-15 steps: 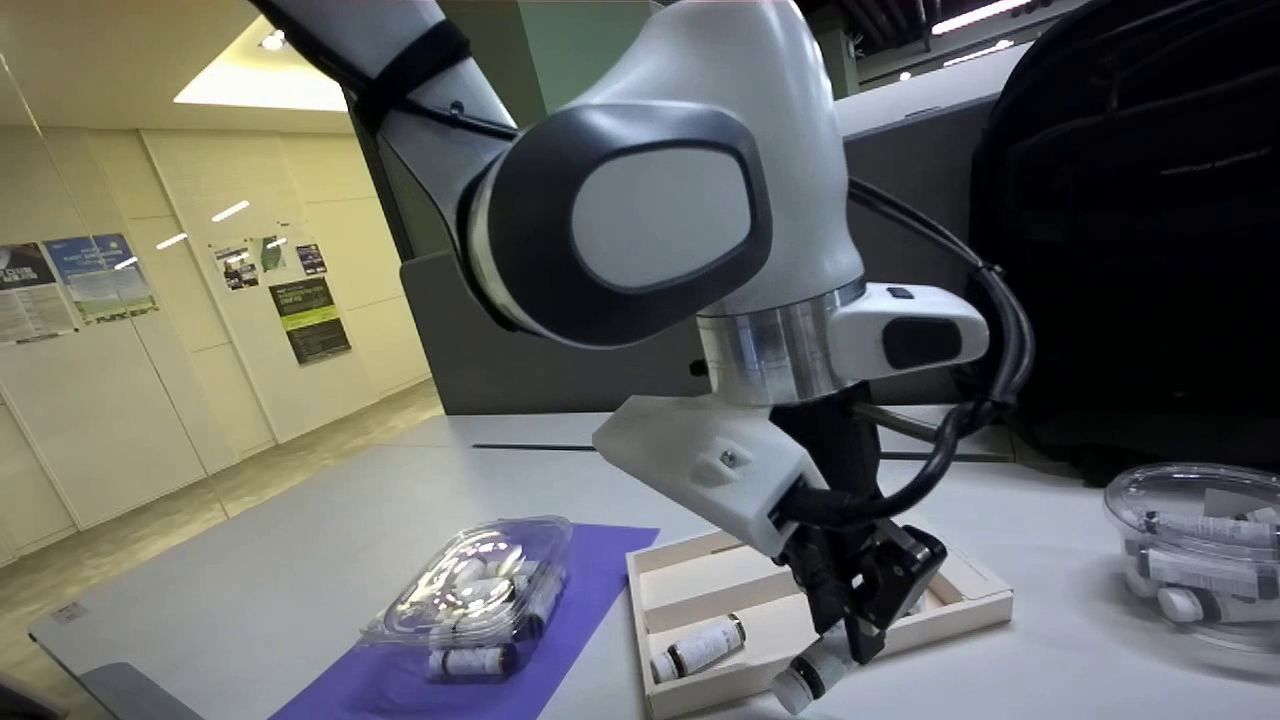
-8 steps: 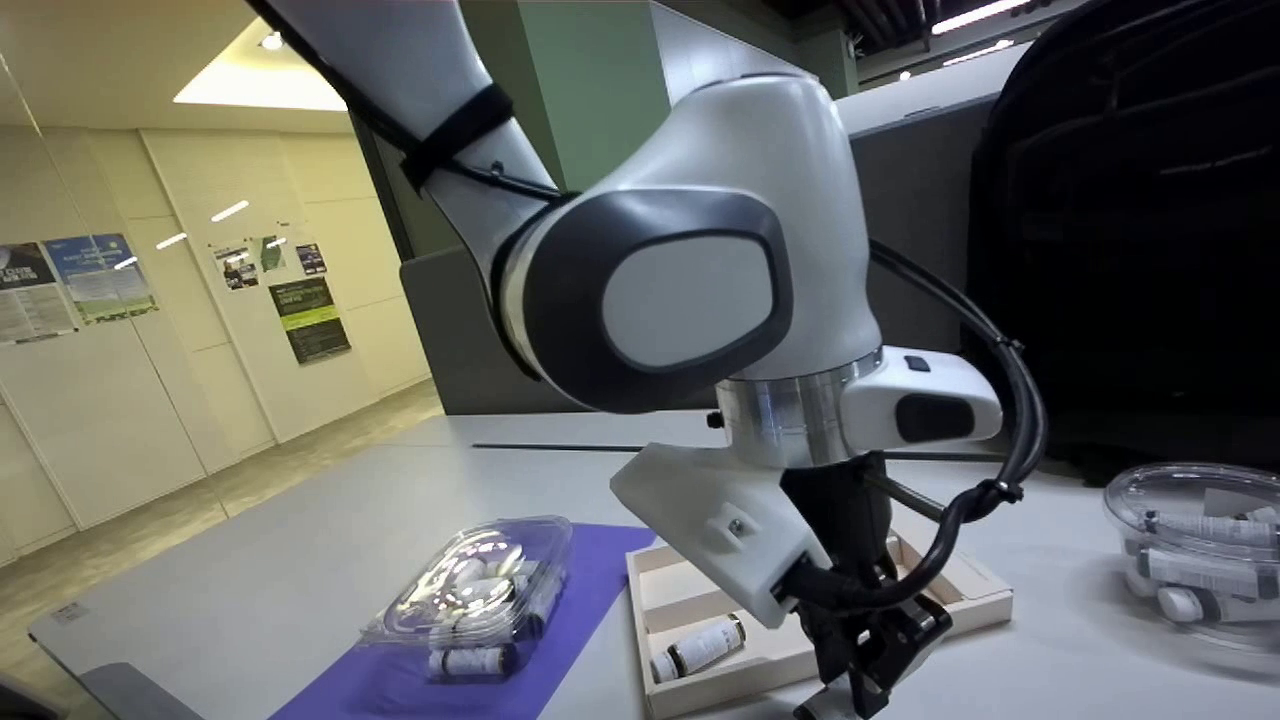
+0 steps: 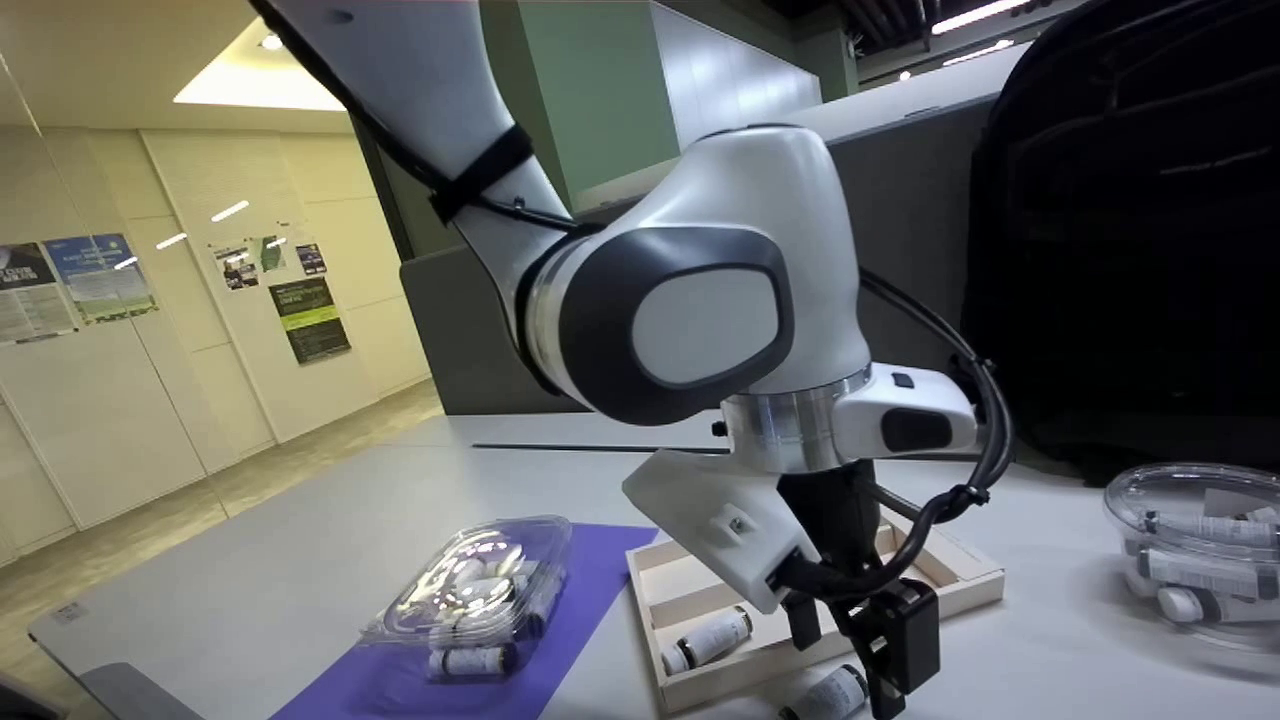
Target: Remove one bottle from the tray and place it on the table
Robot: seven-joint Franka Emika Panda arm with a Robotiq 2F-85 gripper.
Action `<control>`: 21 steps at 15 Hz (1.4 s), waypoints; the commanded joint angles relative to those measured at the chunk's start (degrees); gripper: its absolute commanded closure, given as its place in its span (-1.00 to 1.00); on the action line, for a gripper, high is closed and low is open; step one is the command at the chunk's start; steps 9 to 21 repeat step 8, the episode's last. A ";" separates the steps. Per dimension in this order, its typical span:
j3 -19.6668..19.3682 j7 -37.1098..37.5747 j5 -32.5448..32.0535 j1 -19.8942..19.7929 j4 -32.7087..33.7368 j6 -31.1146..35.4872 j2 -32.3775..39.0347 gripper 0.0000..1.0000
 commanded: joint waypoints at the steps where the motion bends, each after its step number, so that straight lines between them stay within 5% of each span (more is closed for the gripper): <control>1: -1.56 3.05 -0.92 1.16 -1.24 -5.31 -4.35 -0.99; 8: -4.42 5.20 -3.50 3.29 -4.57 -9.81 -13.17 -1.00; 21: -4.42 5.20 -3.50 3.29 -4.57 -9.81 -13.17 -1.00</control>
